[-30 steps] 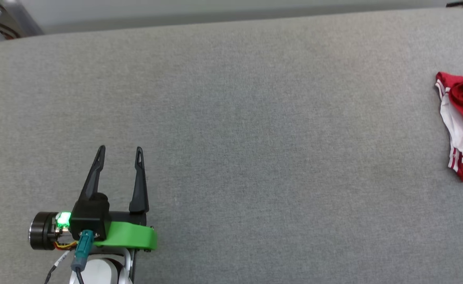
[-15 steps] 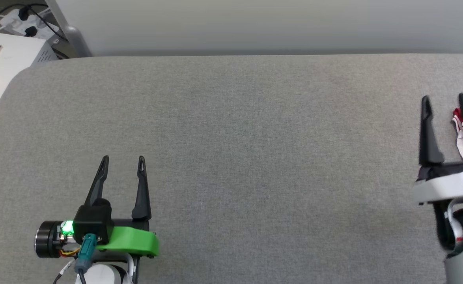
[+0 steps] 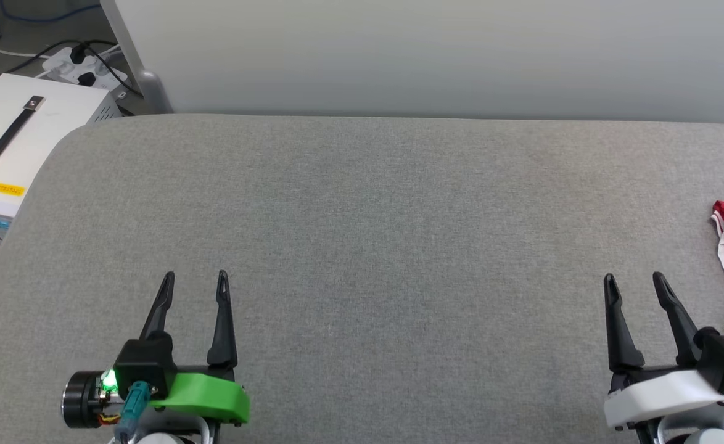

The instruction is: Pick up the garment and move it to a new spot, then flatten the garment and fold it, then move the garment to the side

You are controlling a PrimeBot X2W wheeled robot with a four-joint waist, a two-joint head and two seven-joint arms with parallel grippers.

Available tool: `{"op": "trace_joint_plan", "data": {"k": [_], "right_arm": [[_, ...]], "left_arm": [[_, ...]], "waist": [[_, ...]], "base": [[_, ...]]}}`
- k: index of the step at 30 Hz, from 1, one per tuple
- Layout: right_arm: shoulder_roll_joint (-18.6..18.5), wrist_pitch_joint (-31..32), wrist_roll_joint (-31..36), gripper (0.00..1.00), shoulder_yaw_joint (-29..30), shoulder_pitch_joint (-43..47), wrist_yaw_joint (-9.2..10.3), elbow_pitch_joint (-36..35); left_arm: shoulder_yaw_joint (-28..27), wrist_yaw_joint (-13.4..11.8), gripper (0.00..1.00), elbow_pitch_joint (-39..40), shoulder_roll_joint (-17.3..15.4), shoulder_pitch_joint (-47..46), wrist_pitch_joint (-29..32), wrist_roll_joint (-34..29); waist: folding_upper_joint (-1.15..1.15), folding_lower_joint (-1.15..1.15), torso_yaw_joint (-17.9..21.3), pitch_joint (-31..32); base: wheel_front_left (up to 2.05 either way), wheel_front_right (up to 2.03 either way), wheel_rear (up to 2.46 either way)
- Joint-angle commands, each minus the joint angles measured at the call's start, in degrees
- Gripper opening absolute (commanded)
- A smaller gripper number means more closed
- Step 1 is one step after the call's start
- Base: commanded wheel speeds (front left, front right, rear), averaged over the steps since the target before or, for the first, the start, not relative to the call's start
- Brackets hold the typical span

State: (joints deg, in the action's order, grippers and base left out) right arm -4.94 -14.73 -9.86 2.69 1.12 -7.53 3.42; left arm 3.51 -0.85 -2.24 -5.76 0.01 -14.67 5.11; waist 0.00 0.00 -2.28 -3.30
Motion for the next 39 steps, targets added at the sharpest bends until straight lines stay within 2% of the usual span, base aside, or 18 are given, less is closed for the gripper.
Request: {"op": "trace_joint_plan", "data": {"k": [1,9,21,22,39], "right_arm": [[0.1,-0.3,0.1,1.0,-0.1,1.5,0.04,-0.7],[0.6,-0.3,0.1,1.0,0.2,5.7,0.04,-1.9],[0.7,-0.3,0.7,1.0,0.3,6.4,0.04,-1.3],[0.6,0.0,0.5,0.0,0.2,5.9,0.0,-1.4],[0.8,1.7,1.6,0.0,-0.1,5.1,0.0,-1.7]], "left_arm": [[-0.3,0.4,1.0,-0.4,0.4,1.2,-0.3,0.6],[-1.0,0.9,1.0,-1.2,0.6,3.5,-0.3,0.9],[-1.2,1.5,1.0,-1.9,1.1,3.7,-0.3,0.7],[-1.1,1.2,0.0,-1.9,0.8,3.2,0.0,0.5],[-1.3,1.1,0.0,-1.4,1.0,2.8,1.8,-0.1]], "waist": [[0.0,0.0,0.0,0.6],[0.0,0.0,0.2,2.0],[0.0,0.0,0.1,1.9],[0.0,0.0,0.1,1.9],[0.0,0.0,0.3,2.1]], "base": [[0.0,0.0,0.0],[0.0,0.0,0.0],[0.0,0.0,0.0],[0.0,0.0,0.0],[0.0,0.0,0.0]]}}
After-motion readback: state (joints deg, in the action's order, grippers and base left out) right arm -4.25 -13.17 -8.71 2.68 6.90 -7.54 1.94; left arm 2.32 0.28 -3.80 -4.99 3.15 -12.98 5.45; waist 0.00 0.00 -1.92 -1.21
